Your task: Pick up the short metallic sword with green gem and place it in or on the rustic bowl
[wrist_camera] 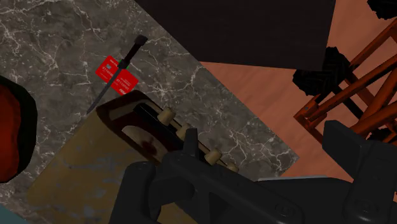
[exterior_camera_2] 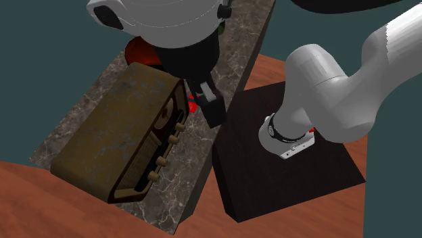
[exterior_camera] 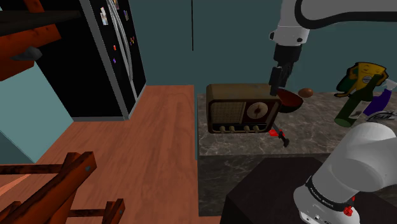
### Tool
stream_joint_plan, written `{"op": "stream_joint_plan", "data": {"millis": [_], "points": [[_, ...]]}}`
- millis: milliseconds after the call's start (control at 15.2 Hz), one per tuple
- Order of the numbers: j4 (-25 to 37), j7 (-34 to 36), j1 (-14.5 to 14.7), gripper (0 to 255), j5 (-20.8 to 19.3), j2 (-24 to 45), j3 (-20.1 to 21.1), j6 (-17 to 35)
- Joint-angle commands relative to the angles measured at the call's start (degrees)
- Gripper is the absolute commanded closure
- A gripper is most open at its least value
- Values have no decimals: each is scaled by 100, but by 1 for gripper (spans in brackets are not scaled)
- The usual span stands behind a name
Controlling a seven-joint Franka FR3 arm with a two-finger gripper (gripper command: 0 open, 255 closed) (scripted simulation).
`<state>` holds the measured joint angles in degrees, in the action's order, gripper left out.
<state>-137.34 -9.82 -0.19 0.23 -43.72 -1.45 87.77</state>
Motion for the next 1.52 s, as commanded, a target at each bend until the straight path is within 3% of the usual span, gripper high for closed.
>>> {"op": "stream_joint_plan", "data": {"millis": [0, 792, 1452], "points": [[0, 0, 0, 0, 0, 0, 0, 0], [-1854, -561, -728, 0, -613, 8, -1061, 2116], [-2624, -1226, -1281, 0, -1010, 1338, -2204, 4394]]}}
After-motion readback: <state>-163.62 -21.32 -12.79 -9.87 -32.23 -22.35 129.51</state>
